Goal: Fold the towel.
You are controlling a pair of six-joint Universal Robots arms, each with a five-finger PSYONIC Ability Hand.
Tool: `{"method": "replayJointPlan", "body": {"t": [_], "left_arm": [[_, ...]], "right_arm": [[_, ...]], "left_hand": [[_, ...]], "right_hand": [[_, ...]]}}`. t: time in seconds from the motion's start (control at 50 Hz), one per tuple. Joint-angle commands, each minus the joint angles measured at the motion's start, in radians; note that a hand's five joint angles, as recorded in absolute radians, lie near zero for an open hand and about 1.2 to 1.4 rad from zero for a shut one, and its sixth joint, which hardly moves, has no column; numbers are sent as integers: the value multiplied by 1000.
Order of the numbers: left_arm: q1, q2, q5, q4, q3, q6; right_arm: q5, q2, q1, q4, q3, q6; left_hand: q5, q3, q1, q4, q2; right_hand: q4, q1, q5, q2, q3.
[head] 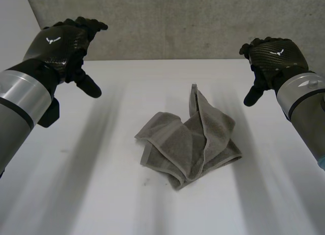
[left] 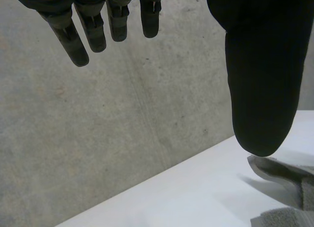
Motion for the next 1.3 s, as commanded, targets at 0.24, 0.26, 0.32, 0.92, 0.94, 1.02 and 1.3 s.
{"method": "replayJointPlan", "body": {"t": [0.24, 0.26, 0.32, 0.92, 0.94, 1.02, 1.3], "left_arm": [[-138, -337, 99, 155, -63, 64], [-138, -338, 99, 156, -63, 64], [-142, -413, 153, 189, -58, 103], [-147, -548, -50, 521, 425, 235], [-136, -499, -100, 588, 445, 218], [-126, -412, -151, 697, 454, 176], [-119, -293, 9, 600, -32, 169]], "right_arm": [[-409, 97, -17, 98, 92, -541], [-421, 121, -13, 95, 93, -578], [-435, 187, -13, 94, 86, -609], [-173, 253, 2, -582, -212, -361], [-173, 253, 2, -583, -212, -360], [-132, 174, 6, -667, -187, -279], [-310, 109, 26, -364, 101, -275]], "left_hand": [[144, 173, 168, 171, 172], [145, 173, 168, 171, 172], [200, 229, 224, 227, 228], [1192, 1221, 1216, 1219, 1220], [1192, 1221, 1216, 1219, 1220], [1192, 1221, 1216, 1219, 1220], [1192, 1221, 1216, 1219, 1220]], "right_hand": [[67, 89, 51, 63, 85], [131, 152, 115, 127, 149], [213, 235, 198, 210, 232], [1164, 1185, 1148, 1160, 1182], [1164, 1185, 1148, 1160, 1182], [1164, 1185, 1148, 1160, 1182], [1164, 1185, 1148, 1160, 1182]]}}
